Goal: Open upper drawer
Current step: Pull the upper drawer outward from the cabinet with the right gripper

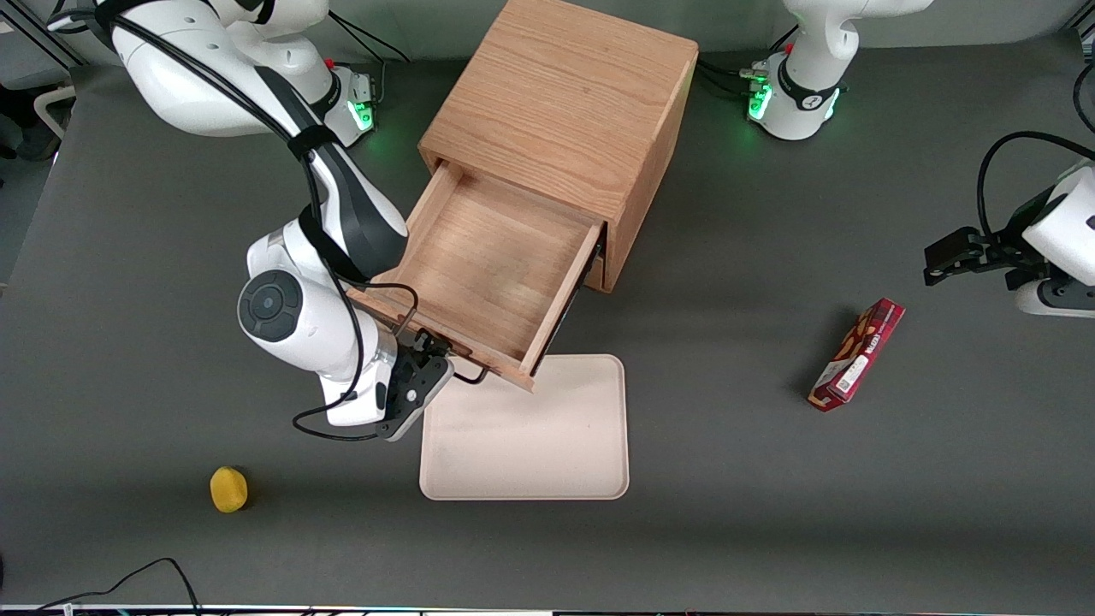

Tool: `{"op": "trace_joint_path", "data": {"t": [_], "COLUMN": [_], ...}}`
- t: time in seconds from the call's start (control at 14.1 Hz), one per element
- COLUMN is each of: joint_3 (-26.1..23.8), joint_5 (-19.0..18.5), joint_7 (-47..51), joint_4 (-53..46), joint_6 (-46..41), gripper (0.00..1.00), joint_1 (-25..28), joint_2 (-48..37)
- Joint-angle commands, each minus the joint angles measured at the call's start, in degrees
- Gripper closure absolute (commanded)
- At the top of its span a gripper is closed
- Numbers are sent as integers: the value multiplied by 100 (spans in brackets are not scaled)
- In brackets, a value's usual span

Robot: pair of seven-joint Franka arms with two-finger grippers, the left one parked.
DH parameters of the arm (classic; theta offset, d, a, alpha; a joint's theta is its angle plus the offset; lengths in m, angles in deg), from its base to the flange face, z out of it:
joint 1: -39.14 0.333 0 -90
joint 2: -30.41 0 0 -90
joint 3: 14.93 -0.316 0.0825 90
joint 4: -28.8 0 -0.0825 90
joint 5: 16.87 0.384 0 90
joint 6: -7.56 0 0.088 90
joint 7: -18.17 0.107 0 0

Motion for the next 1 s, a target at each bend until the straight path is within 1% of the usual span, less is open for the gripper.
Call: {"op": "trace_joint_path", "data": {"t": [0.0,0.07,0.43,0.57,0.92], "joint_3": [175,254,264,264,255], "joint_5": [-347,-347,-338,-329,-259], "joint_7": [-322,-331,-436,-437,-384], "joint_4": [-56,-57,-196,-258,-794], "joint_6": [27,27,-16,-236,-956], "gripper": [0,0,0,0,0], "joint_1": [3,3,-32,-41,-41], "joint_2": [340,349,376,367,358]}}
